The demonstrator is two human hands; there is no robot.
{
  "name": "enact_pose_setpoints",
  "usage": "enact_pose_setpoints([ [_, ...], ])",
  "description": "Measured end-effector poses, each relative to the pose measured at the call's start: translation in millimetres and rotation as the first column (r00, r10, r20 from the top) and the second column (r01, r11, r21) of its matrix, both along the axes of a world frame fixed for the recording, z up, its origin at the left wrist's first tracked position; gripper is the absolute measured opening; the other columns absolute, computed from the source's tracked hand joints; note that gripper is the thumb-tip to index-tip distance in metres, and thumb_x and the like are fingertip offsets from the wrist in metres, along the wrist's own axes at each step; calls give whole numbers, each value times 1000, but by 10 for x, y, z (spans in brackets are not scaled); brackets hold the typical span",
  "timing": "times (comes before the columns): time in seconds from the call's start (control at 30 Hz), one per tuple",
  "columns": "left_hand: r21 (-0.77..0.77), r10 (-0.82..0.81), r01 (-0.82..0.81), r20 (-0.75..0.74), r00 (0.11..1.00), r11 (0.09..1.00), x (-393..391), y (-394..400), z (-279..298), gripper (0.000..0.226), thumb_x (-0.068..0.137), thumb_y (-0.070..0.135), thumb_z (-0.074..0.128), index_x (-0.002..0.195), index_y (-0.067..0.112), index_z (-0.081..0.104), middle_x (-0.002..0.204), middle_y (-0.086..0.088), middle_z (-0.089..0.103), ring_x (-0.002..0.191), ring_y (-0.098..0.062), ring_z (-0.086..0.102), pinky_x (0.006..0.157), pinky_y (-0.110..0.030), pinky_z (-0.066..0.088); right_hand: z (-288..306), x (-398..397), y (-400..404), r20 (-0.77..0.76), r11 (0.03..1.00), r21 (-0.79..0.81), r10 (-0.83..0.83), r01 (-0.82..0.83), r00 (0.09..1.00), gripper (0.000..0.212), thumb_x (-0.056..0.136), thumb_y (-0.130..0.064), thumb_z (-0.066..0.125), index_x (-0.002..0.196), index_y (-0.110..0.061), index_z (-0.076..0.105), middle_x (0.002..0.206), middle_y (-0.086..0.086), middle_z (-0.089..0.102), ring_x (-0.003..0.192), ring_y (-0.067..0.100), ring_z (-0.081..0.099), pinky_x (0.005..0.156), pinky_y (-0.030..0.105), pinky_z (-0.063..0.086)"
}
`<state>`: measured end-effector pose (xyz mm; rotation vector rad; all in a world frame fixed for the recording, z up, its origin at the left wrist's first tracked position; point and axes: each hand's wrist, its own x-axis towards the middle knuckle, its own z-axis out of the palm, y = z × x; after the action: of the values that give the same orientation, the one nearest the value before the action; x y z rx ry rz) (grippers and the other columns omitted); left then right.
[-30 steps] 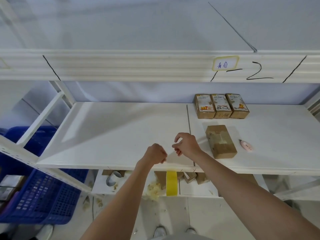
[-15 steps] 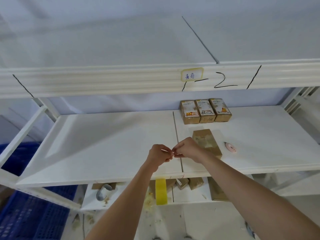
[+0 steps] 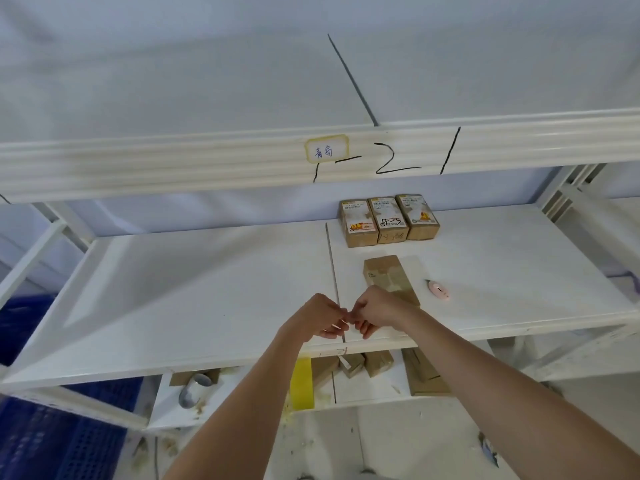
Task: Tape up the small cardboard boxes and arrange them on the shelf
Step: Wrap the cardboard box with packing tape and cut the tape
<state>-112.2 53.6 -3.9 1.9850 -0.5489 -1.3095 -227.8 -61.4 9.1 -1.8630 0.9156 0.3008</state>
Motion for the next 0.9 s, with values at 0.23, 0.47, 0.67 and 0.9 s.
enact_pose_setpoints([
  [0.23,129,-130,118,93,987,985,-75,-73,35,23,100,22,60,107,4,72,90,-4,76,72,-14,72,79,-28,60,51,-26,-94,-81,995,-29,91,-94,993,15,84,-9,82,95,-2,74,83,10,73,72,18,72,65,26,61],
  [0.47,151,-169,145,159,973,978,-88,-164,97,18,96,22,66,100,6,72,93,-5,74,81,-17,70,79,-28,57,99,-58,-202,-63,989,-23,142,-144,988,21,90,-14,76,102,2,74,93,13,73,80,22,70,79,32,62],
  [0.67,215,-257,199,288,923,956,-91,-316,150,25,90,16,72,110,1,72,105,-10,76,95,-17,74,92,-34,59,130,-99,-313,-70,989,-19,142,-143,987,16,94,2,65,107,11,70,92,18,68,76,25,65,71,31,56],
  [0.9,226,-264,194,338,903,955,-84,-414,188,29,87,21,79,110,5,72,106,-6,75,95,-14,73,84,-27,59,153,-69,-491,7,973,-150,177,-174,984,17,101,-13,60,88,-5,68,91,14,73,66,18,66,57,25,56],
])
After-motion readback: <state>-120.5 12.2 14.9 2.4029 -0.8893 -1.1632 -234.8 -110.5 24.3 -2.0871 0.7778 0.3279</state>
